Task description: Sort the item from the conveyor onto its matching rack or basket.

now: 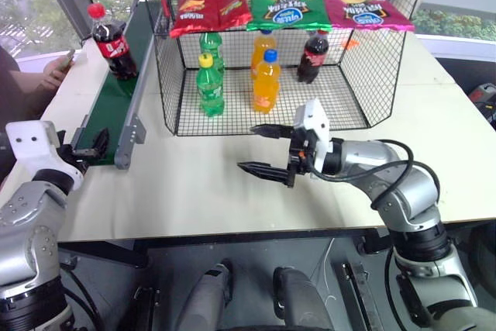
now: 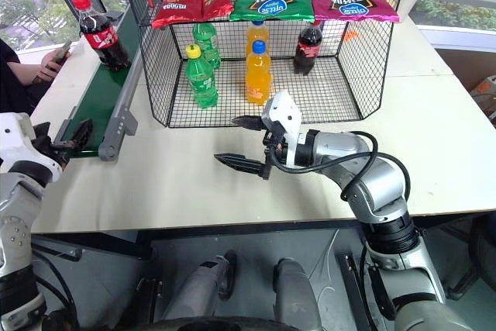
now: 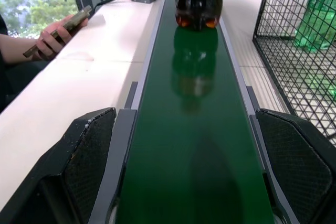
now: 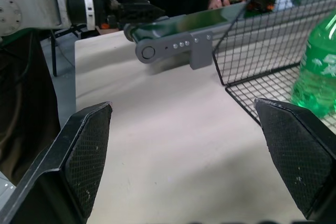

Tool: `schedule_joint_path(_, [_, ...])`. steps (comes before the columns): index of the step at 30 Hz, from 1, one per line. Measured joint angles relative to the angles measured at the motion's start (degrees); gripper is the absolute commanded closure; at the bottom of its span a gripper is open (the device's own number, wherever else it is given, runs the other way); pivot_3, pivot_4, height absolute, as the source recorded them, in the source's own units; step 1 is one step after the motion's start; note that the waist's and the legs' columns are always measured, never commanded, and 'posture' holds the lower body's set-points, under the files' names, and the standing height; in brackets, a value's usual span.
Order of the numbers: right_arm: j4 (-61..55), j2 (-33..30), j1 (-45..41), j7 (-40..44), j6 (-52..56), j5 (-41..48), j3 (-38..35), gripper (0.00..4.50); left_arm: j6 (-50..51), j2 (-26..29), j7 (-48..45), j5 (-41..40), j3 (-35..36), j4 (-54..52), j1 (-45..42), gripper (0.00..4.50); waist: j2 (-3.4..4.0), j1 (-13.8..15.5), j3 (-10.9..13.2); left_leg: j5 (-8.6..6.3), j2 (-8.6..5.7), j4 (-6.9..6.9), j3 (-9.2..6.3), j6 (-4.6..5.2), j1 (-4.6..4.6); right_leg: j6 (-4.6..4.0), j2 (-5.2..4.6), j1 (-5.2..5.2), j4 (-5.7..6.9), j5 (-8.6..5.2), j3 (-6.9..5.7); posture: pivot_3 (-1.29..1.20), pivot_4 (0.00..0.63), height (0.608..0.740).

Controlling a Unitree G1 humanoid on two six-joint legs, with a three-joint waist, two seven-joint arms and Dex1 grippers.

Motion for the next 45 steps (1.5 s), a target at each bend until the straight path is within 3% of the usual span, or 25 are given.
schedule_joint_path(30, [-0.13, -0.89, 0.0, -1.02, 0.86, -0.01, -0.02, 0.04, -3.53, 0.03, -0.5, 1.52, -3.29, 2.81, -2.17, 0.0, 0.0, -0.01, 0.0, 0.0, 0.0, 0.0, 0.01, 0.0, 0.0, 0.0, 0.0, 0.0, 0.01, 0.01, 0.0, 0.0, 0.15, 0.738])
schedule_joint_path(33, [-0.14, -0.95, 0.0, -1.4, 1.24, 0.0, -0.03, 0.0, -5.1, 0.07, -1.99, 1.53, -4.17, 3.49, -1.95, 0.83, 0.0, -0.01, 0.0, 0.0, 0.0, 0.0, 0.01, 0.0, 0.0, 0.0, 0.0, 0.0, 0.01, 0.01, 0.0, 0.0, 0.15, 0.738])
schedule_joint_path(35, [-0.15, -1.03, 0.0, -1.48, 1.28, -0.01, -0.03, 0.0, -6.13, 0.1, -3.52, 1.19, -4.32, 3.99, -1.72, 1.65, 0.0, 0.02, 0.0, 0.0, 0.0, 0.0, 0.01, 0.0, 0.0, 0.0, 0.0, 0.0, 0.01, 0.01, 0.0, 0.0, 0.15, 0.738])
schedule_joint_path(45, [-0.4, -1.99, -0.04, -2.25, 1.95, 0.34, -0.27, 0.0, -1.96, 2.3, -6.91, -4.83, -3.16, 4.01, -3.71, 1.67, -0.02, 0.17, 0.01, 0.0, -0.01, 0.01, -0.04, 0.0, -0.04, 0.0, 0.0, 0.0, 0.0, 0.0, -0.03, 0.0, 0.15, 0.738])
